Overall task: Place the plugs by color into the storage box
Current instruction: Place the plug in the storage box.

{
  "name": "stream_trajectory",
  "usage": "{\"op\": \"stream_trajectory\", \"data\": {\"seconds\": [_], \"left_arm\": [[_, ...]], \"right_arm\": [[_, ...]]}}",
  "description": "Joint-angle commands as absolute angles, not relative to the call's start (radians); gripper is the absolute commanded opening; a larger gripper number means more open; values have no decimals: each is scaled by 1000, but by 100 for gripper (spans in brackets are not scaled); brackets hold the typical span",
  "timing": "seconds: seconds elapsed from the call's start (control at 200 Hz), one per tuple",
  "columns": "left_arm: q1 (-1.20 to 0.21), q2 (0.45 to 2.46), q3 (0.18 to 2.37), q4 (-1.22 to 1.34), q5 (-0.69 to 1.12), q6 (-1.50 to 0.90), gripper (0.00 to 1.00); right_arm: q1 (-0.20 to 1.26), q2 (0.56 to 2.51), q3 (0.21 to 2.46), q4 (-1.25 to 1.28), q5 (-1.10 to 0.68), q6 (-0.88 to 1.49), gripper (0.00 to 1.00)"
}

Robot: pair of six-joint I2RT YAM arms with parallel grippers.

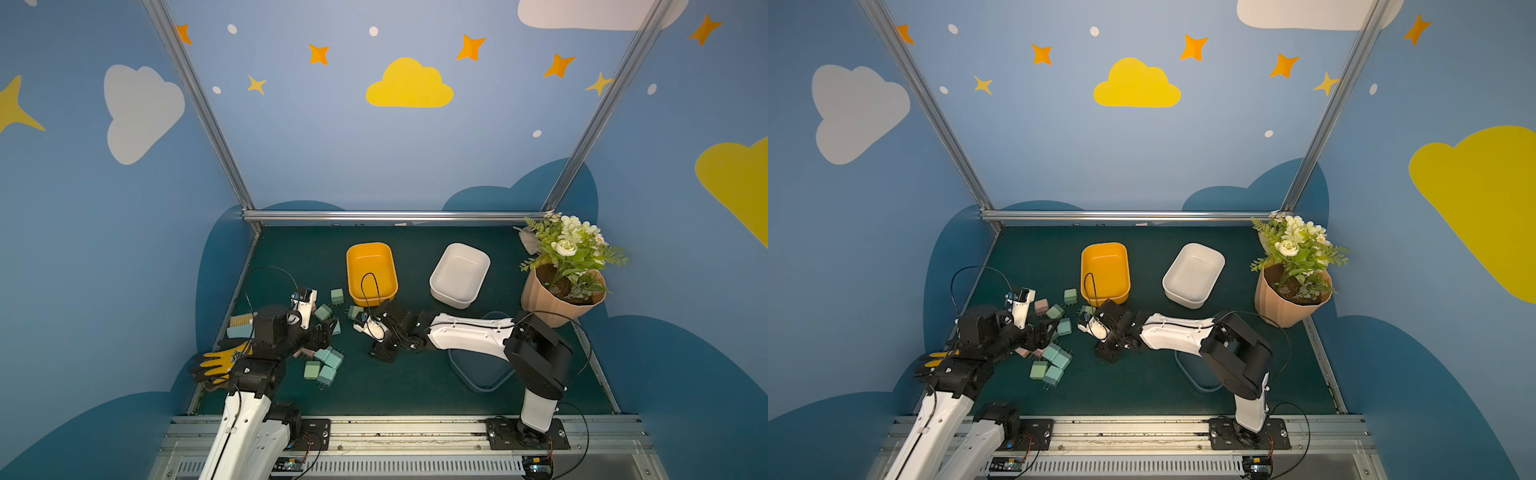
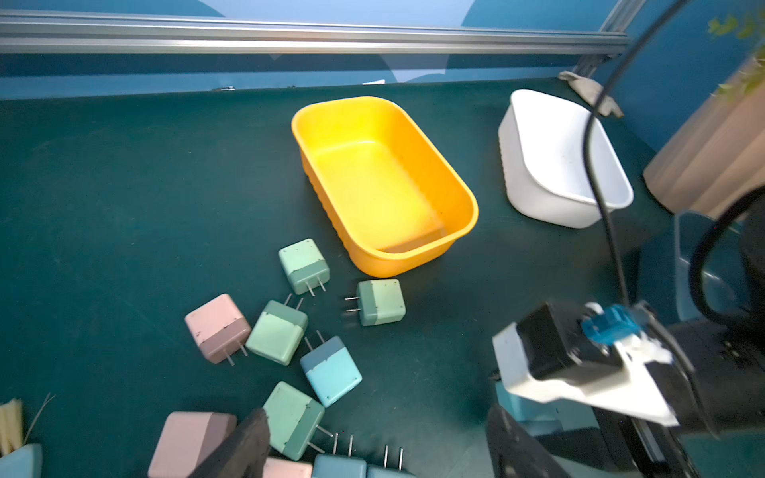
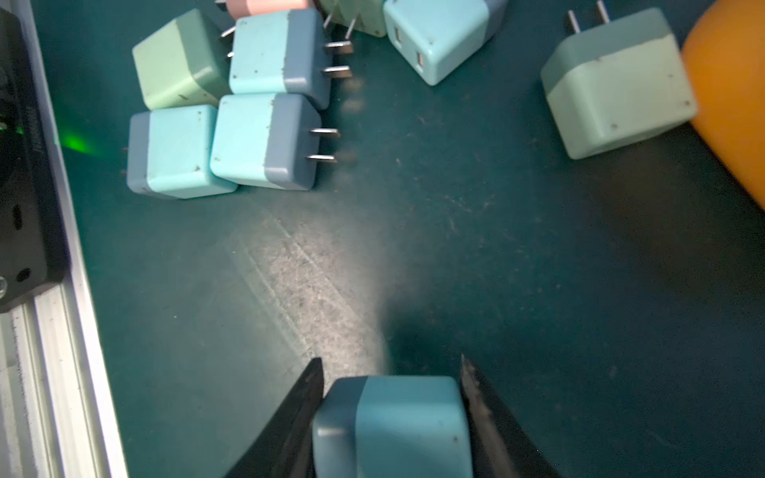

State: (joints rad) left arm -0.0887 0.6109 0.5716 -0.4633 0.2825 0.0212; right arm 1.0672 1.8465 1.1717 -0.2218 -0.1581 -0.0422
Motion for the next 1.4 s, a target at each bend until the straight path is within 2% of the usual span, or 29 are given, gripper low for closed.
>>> {"op": "stream_trajectory", "data": {"seconds": [0.0,0.3,0.43,0.606,0.726,0.771,0.856,0.936,1.086,1.206,1.397], "left_arm": [[-105,606,557,-402,444,40,81],[-149,572,526,-300,656,65,81],[-199,569,531,-283,716,103,79],[-290,576,549,-240,670,96,77],[-355,615,564,-199,629,69,78],[-382,641,577,-188,608,52,78],[-459,691,603,-157,562,34,78],[-554,737,621,-123,502,45,78],[-705,835,607,13,414,61,79],[-764,953,615,123,366,42,79],[-827,1106,694,158,371,65,79]], "right_arm": [[1040,1789,1159,-237,-146,2,31],[979,1717,1160,-342,-108,33,31],[944,1652,1159,-417,-98,55,28],[905,1524,1119,-516,-35,118,28],[871,1437,1087,-575,40,183,24],[857,1409,1079,-595,63,203,18],[831,1361,1062,-643,118,262,0],[806,1326,1040,-686,191,343,0],[746,1248,996,-768,214,422,0],[698,1144,931,-790,245,519,0],[626,954,765,-797,461,768,0]]}}
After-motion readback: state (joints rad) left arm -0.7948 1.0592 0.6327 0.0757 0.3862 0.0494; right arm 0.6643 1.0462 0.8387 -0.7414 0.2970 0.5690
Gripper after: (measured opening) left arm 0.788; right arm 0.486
